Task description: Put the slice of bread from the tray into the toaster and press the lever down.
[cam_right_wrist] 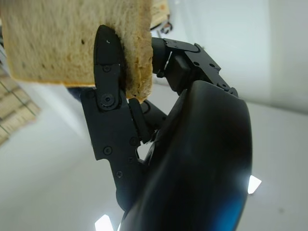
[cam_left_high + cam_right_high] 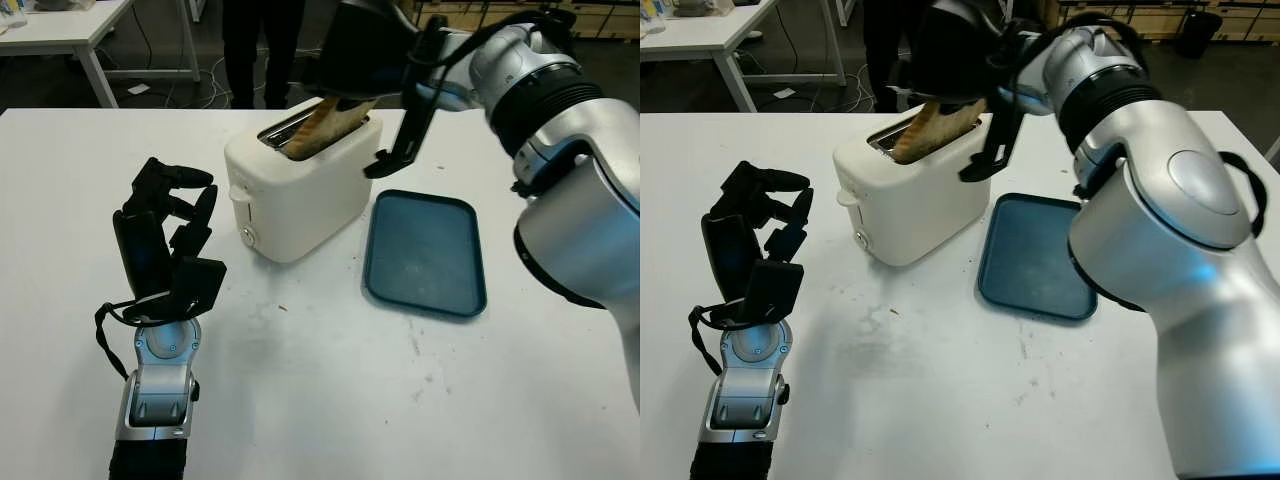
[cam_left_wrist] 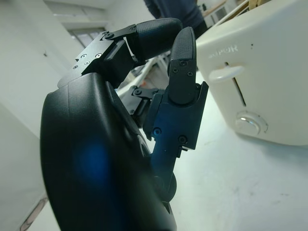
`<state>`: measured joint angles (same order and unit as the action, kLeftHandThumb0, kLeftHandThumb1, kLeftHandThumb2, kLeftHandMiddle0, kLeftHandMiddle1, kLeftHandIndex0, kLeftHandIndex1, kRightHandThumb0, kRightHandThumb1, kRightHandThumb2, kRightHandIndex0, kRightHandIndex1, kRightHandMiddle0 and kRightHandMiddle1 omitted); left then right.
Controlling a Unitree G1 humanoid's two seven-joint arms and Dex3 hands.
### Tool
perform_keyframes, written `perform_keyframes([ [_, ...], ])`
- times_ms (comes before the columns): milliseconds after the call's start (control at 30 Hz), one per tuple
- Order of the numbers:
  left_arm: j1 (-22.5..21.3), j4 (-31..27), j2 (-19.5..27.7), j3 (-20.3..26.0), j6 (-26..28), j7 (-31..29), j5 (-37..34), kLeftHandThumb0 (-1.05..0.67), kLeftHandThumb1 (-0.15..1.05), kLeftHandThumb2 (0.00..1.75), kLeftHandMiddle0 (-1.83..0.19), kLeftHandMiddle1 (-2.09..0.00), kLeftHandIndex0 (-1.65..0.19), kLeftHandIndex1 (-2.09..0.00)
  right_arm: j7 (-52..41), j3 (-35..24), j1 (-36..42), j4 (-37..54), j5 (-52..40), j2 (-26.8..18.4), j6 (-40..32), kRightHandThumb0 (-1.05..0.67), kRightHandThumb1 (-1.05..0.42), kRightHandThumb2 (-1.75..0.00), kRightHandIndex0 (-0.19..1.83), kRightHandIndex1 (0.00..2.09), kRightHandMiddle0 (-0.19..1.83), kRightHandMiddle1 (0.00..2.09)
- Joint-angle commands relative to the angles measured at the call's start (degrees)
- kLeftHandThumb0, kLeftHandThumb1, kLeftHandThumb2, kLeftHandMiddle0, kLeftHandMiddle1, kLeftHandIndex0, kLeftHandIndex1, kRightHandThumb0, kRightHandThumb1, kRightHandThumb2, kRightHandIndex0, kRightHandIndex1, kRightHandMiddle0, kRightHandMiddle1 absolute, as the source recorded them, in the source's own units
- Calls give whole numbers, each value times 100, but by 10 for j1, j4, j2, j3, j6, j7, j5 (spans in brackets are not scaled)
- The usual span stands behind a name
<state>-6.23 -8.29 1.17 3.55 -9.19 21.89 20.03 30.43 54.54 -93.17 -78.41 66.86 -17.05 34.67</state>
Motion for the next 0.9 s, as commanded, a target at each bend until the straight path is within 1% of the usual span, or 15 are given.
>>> perform_keyframes([
  [0, 6, -9, -5, -1, 3, 5, 6, -44, 92, 17, -72, -161, -63, -128, -18, -7, -11, 7, -13, 14, 13, -56, -92, -37, 113, 175, 81, 173],
  [100, 7, -10, -5, -1, 2, 5, 7, -43, 92, 17, -72, -162, -63, -129, -46, -7, -19, 8, -13, 25, 2, -74, -92, -29, 99, 170, 74, 148],
  [133, 8, -10, -5, -1, 1, 5, 7, -43, 92, 17, -73, -162, -63, -129, -60, -9, -19, 8, -15, 27, 0, -80, -92, -23, 84, 162, 67, 141],
  [200, 9, -9, -5, -1, -2, 4, 3, -43, 92, 17, -72, -163, -62, -130, -82, -7, -20, 8, -14, 30, -3, -86, -92, -19, 62, 157, 53, 141],
  [267, 9, -10, -5, -1, -1, 5, 5, -43, 92, 17, -72, -165, -62, -131, -102, 0, -22, 8, -7, 33, -10, -90, -92, -18, 42, 133, 42, 127],
  [300, 10, -11, -4, -1, 1, 6, 8, -43, 92, 17, -72, -166, -62, -131, -109, 3, -23, 8, -4, 33, -12, -91, -92, -16, 36, 119, 41, 112],
  [367, 11, -11, -4, 1, 2, 7, 8, -43, 92, 17, -72, -166, -62, -131, -110, 12, -24, 10, 3, 31, -17, -92, -92, -13, 32, 109, 41, 97],
  [433, 10, -12, -5, 2, 2, 6, 5, -42, 92, 16, -73, -166, -62, -132, -94, 25, -24, 11, 16, 28, -24, -92, -92, -12, 30, 116, 44, 91],
  [533, 10, -10, -4, 2, -2, 4, 1, -42, 92, 16, -73, -166, -62, -132, -91, 29, -25, 9, 20, 23, -27, -92, -92, -7, 25, 123, 44, 105],
  [600, 10, -8, -2, 1, -6, 3, 1, -41, 92, 16, -73, -166, -62, -132, -94, 29, -27, 9, 19, 20, -27, -92, -92, -5, 18, 123, 37, 109],
  [700, 10, -7, -3, 0, -6, 4, 1, -42, 92, 16, -73, -166, -62, -133, -110, 30, -30, 7, 21, 17, -38, -89, -92, -3, 12, 110, 33, 78],
  [733, 10, -7, -3, 0, -6, 5, 2, -42, 92, 16, -73, -166, -61, -133, -110, 32, -31, 8, 24, 16, -43, -90, -92, -2, 15, 101, 39, 57],
  [767, 10, -6, -3, 0, -7, 4, 1, -43, 92, 16, -73, -166, -61, -133, -113, 33, -32, 8, 25, 15, -47, -90, -92, -1, 16, 96, 44, 46],
  [800, 10, -5, -2, 1, -8, 4, 1, -42, 92, 17, -73, -166, -61, -132, -116, 34, -33, 8, 25, 14, -51, -88, -92, -1, 15, 92, 50, 39],
  [867, 9, -5, -3, 1, -9, 4, -1, -43, 92, 17, -73, -166, -61, -132, -116, 34, -35, 8, 24, 10, -54, -87, -90, 0, 15, 91, 57, 40],
])
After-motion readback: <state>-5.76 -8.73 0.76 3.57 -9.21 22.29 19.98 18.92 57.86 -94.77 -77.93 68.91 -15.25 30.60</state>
